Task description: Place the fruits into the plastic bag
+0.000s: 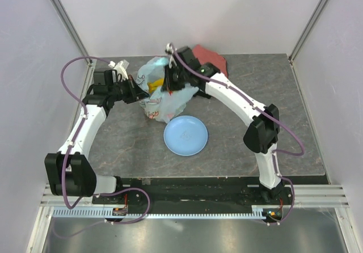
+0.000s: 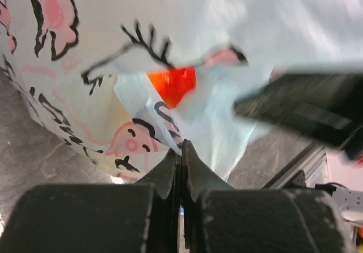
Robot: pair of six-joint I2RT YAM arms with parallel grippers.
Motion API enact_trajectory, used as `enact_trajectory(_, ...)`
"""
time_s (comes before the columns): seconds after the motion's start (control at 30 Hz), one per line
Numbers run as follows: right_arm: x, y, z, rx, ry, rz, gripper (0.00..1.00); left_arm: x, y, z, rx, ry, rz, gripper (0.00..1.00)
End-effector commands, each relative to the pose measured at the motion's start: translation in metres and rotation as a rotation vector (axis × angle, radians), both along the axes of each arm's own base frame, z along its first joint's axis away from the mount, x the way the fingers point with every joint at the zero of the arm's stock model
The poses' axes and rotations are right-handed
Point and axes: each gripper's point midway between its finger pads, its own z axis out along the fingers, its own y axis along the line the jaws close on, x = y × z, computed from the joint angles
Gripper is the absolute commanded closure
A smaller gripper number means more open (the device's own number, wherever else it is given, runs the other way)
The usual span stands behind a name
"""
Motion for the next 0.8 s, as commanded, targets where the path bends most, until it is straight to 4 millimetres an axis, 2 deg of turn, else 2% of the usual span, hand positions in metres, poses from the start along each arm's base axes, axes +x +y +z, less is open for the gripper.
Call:
enact_trajectory(0.0, 0.058, 0.002, 0.124, 0.211, -0.301, -0.052, 1.00, 0.007, 0.009, 0.062, 0.016, -0.154, 0.072, 0.98)
enact_trajectory(0.03, 0.062, 0.005, 0.134, 0.236, -0.330, -0.043, 1.00, 0.007, 0.010, 0.069, 0.021, -0.170, 0.080, 0.98)
enact_trajectory(0.07, 0.066, 0.009, 0.154, 0.292, -0.390, -0.030, 1.00, 0.006, 0.011, 0.074, 0.022, -0.185, 0.079, 0.99)
enact_trajectory(0.13, 0.063, 0.012, 0.173, 0.359, -0.437, 0.015, 1.00, 0.003, 0.010, 0.087, 0.017, -0.218, 0.075, 0.99)
enact_trajectory(0.17, 0.063, 0.016, 0.190, 0.412, -0.491, 0.036, 1.00, 0.002, 0.009, 0.090, 0.016, -0.229, 0.065, 0.97)
enact_trajectory(0.2, 0.066, 0.016, 0.180, 0.411, -0.485, 0.048, 1.00, 0.001, 0.008, 0.095, 0.013, -0.247, 0.054, 0.94)
enact_trajectory(0.23, 0.062, 0.016, 0.184, 0.426, -0.495, 0.069, 1.00, -0.002, 0.005, 0.100, 0.005, -0.261, 0.032, 0.89)
enact_trajectory(0.27, 0.062, 0.017, 0.181, 0.430, -0.500, 0.081, 1.00, -0.003, 0.004, 0.102, 0.008, -0.272, 0.019, 0.77)
enact_trajectory(0.3, 0.065, 0.013, 0.163, 0.404, -0.474, 0.087, 1.00, -0.004, 0.003, 0.103, 0.007, -0.278, 0.013, 0.70)
enact_trajectory(0.33, 0.063, 0.011, 0.156, 0.394, -0.463, 0.099, 1.00, -0.007, 0.004, 0.104, 0.010, -0.286, 0.014, 0.62)
enact_trajectory(0.37, 0.060, 0.010, 0.146, 0.385, -0.440, 0.122, 1.00, -0.007, 0.005, 0.105, 0.019, -0.296, 0.020, 0.49)
enact_trajectory(0.4, 0.056, 0.002, 0.131, 0.359, -0.415, 0.123, 1.00, -0.006, 0.009, 0.104, 0.034, -0.299, 0.043, 0.44)
enact_trajectory(0.43, 0.054, -0.002, 0.125, 0.339, -0.417, 0.130, 1.00, -0.007, 0.012, 0.108, 0.044, -0.315, 0.058, 0.40)
enact_trajectory(0.47, 0.050, -0.007, 0.119, 0.321, -0.413, 0.130, 1.00, -0.006, 0.015, 0.111, 0.058, -0.331, 0.070, 0.25)
enact_trajectory(0.5, 0.043, -0.017, 0.113, 0.300, -0.406, 0.126, 1.00, -0.003, 0.020, 0.114, 0.077, -0.341, 0.100, 0.20)
enact_trajectory(0.6, 0.034, -0.037, 0.102, 0.256, -0.399, 0.117, 1.00, 0.010, 0.024, 0.134, 0.100, -0.401, 0.123, 0.12)
enact_trajectory(0.63, 0.032, -0.042, 0.100, 0.247, -0.390, 0.118, 1.00, 0.015, 0.023, 0.137, 0.104, -0.413, 0.112, 0.09)
enact_trajectory(0.67, 0.030, -0.046, 0.094, 0.241, -0.372, 0.121, 1.00, 0.026, 0.020, 0.129, 0.109, -0.394, 0.099, 0.07)
enact_trajectory(0.7, 0.026, -0.048, 0.096, 0.245, -0.370, 0.127, 1.00, 0.030, 0.011, 0.140, 0.108, -0.426, 0.063, 0.07)
enact_trajectory(0.77, 0.023, -0.050, 0.090, 0.240, -0.349, 0.131, 1.00, 0.046, -0.004, 0.134, 0.163, -0.461, -0.015, 0.05)
